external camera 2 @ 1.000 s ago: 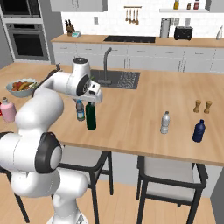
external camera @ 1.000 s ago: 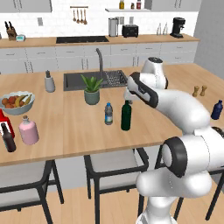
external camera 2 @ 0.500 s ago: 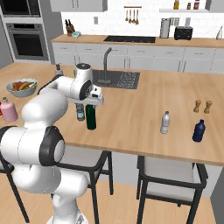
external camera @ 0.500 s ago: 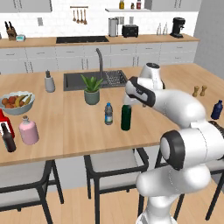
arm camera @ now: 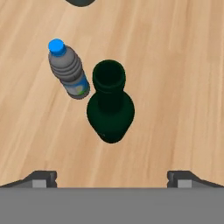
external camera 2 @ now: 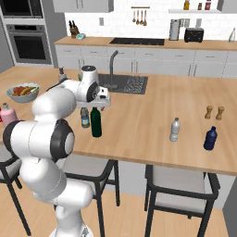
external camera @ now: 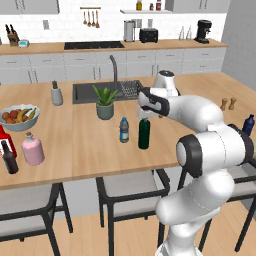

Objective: Move the plastic bottles in the middle to the plastics group, and the glass bottles in the middle to the glass group.

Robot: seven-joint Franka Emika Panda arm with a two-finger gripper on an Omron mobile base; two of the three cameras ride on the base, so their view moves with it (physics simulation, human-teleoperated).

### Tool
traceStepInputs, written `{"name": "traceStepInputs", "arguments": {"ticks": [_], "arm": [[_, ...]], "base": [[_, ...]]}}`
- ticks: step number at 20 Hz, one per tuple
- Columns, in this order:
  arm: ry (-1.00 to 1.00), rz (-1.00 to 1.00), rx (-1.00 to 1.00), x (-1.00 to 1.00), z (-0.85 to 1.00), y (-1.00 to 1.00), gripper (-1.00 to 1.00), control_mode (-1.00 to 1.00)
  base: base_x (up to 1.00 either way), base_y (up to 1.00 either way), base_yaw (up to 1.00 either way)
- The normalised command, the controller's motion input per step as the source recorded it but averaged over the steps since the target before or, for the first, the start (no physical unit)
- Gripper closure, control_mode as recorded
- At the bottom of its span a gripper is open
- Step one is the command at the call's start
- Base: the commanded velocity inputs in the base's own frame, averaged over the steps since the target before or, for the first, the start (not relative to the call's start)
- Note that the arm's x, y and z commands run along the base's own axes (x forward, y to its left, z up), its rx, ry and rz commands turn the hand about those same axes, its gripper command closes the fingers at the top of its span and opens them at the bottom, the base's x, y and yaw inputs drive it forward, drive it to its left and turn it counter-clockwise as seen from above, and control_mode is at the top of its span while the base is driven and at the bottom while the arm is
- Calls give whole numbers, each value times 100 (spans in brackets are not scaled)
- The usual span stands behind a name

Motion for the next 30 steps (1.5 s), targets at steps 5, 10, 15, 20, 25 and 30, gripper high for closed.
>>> {"name": "traceStepInputs", "arguments": {"ticks": [5, 10, 15, 20, 25, 30], "arm": [[-3, 0, 0, 5, -35, 6, -100, -100], [-4, 2, 0, 15, -40, 11, -100, -100], [0, 3, 0, 16, -15, 0, -100, -100], [-1, 2, 0, 0, 0, 0, -100, -100], [-4, 7, 0, 4, -4, 0, -100, -100], [-4, 7, 0, 8, -2, 0, -100, -100]], "base": [[0, 0, 0], [0, 0, 0], [0, 0, 0], [0, 0, 0], [0, 0, 0], [0, 0, 0]]}}
